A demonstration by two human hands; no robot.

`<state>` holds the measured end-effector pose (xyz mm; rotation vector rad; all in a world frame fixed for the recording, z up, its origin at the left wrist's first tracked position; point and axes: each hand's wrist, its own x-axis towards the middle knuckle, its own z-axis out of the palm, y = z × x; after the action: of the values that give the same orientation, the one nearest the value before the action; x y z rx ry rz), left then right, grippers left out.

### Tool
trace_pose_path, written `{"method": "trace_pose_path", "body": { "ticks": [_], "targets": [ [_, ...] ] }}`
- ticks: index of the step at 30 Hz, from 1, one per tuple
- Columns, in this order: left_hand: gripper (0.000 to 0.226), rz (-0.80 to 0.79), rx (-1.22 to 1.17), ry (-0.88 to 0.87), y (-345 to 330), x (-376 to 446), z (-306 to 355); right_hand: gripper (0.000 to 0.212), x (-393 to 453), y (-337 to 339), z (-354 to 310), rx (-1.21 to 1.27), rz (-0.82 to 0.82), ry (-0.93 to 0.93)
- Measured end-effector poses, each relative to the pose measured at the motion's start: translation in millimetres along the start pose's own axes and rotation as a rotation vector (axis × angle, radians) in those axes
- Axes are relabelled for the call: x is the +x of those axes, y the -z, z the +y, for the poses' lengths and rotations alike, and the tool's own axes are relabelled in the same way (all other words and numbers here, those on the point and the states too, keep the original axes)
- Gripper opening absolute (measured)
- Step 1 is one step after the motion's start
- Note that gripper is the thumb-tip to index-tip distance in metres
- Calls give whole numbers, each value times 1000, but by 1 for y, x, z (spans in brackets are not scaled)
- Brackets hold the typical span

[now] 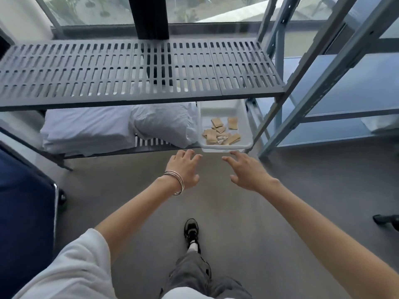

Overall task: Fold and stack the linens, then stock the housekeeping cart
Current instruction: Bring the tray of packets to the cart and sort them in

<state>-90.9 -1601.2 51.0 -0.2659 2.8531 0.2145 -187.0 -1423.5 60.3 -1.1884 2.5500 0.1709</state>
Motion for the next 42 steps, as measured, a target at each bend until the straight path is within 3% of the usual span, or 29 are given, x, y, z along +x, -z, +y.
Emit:
{"method": "trace_pose_path", "body": {
  "ticks": [19,29,34,42],
  "targets": [
    [63,-185,-23,-34,-28,218,-28,61,194,-4,120,66,-96,-92],
    [64,-256,-66,108,-86,335,-8,56,286,-68,224,193,-152,-79],
    [60,-233,-210,218,-122,386,18,57,324,-104,269,196,-152,-31],
    [60,-221,-286,197,-228,469,9,54,413,-219,291,147,-160,53]
  ]
}}
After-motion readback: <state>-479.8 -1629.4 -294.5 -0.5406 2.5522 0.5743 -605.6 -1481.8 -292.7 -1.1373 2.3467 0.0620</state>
